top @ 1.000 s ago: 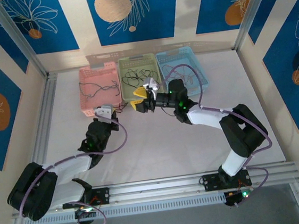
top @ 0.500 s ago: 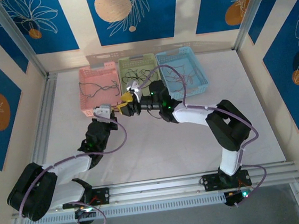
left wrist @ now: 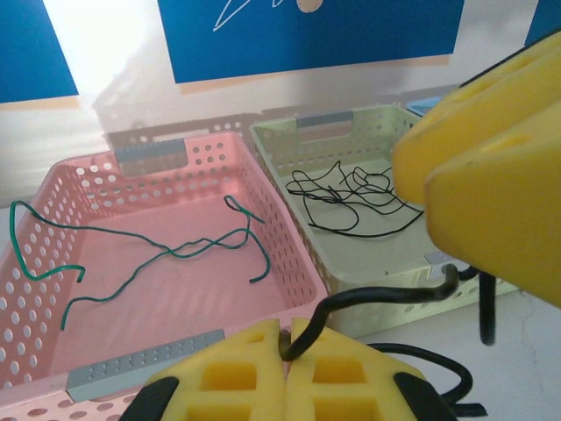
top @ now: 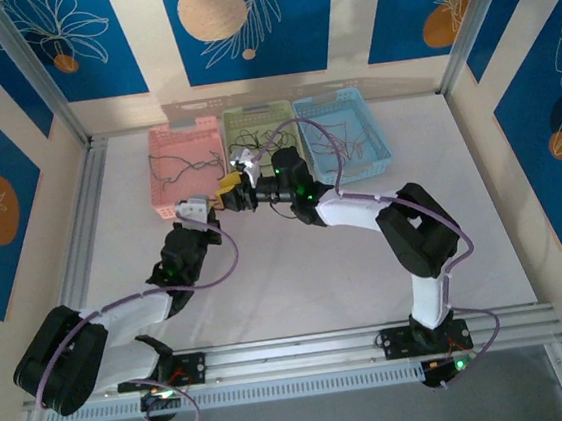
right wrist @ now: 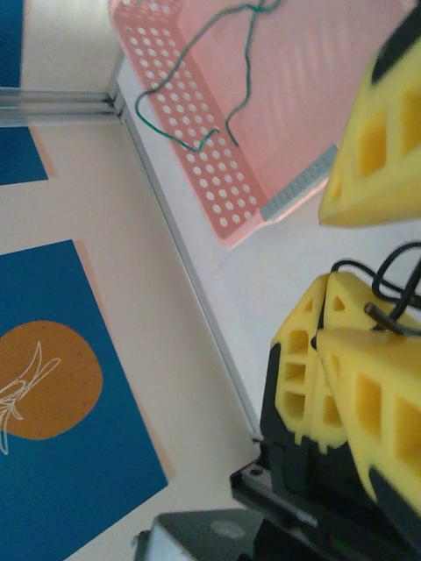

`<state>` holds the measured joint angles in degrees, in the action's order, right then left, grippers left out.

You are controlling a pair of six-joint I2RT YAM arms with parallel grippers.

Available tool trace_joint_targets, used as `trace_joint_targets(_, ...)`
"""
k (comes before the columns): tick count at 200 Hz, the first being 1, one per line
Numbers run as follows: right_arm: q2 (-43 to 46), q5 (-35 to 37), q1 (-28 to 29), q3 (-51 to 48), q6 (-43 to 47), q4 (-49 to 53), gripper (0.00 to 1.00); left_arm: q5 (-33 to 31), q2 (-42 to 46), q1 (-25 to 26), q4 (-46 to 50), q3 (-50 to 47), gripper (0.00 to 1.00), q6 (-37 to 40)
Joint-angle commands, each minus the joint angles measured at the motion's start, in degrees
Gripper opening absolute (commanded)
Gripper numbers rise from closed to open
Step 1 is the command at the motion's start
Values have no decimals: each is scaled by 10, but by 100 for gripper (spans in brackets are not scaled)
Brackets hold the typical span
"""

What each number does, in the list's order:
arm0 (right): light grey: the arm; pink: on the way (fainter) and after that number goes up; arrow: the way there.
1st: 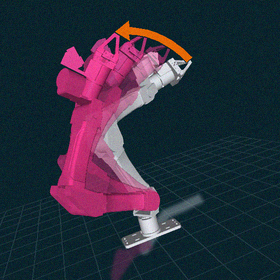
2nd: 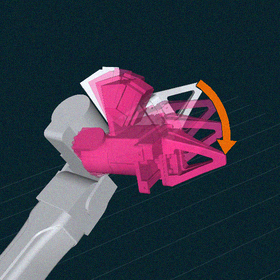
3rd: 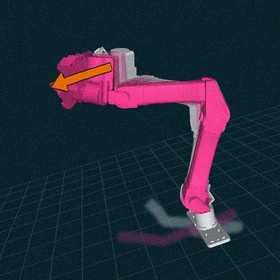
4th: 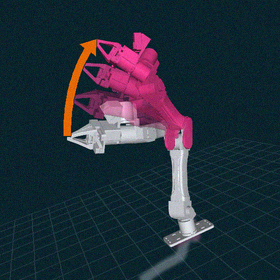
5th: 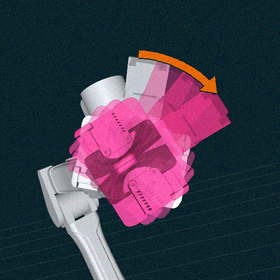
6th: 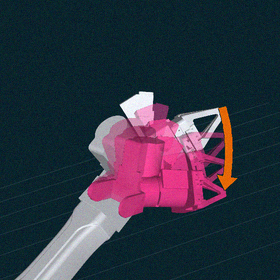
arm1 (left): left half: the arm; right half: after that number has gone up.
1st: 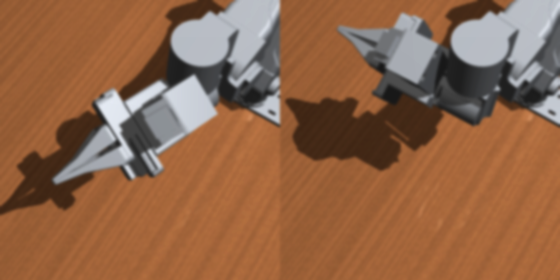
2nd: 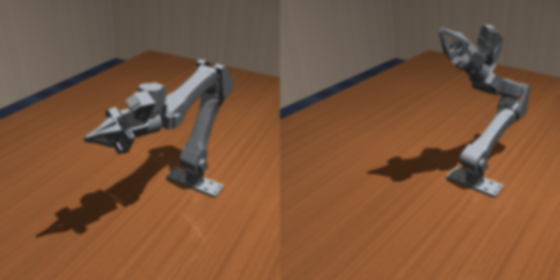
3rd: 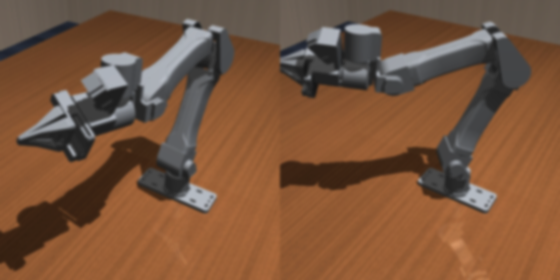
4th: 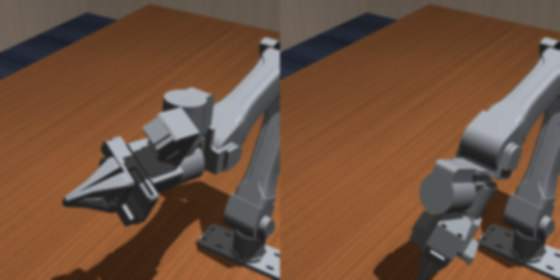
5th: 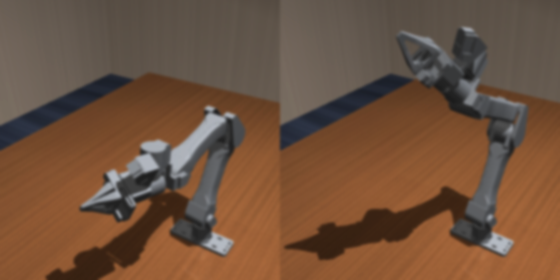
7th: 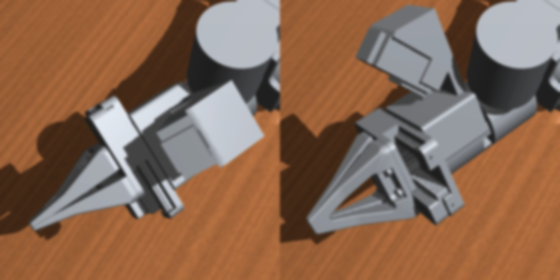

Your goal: Untangle the cables

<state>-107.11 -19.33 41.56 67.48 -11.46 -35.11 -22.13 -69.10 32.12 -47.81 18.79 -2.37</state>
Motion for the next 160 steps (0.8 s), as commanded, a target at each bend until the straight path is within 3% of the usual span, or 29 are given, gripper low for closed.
trace_joint_targets(1, -9, -14, 4, 16, 7, 3, 25, 11, 3, -2, -25, 0, 0, 10)
trace_joint_targets(23, -3, -28, 5, 6, 25, -4, 9, 8, 3, -2, -24, 0, 0, 11)
trace_joint_targets(41, 12, -58, -1, -11, 50, -8, 3, 4, 5, -1, -19, 1, 0, 11)
trace_joint_targets(89, 78, -184, -47, -84, 117, -17, 0, -16, 11, -1, 0, 5, 0, 3)
trace_joint_targets(115, 102, -254, -75, -96, 203, 73, 0, -24, 19, -4, 11, 5, 0, -6)
trace_joint_targets(135, 114, -221, -95, -105, 249, 113, 0, -26, 26, -5, 10, 0, 0, -11)
trace_joint_targets(160, 128, -149, -122, -147, 247, 42, 0, -15, 35, -9, 14, -3, 0, -17)
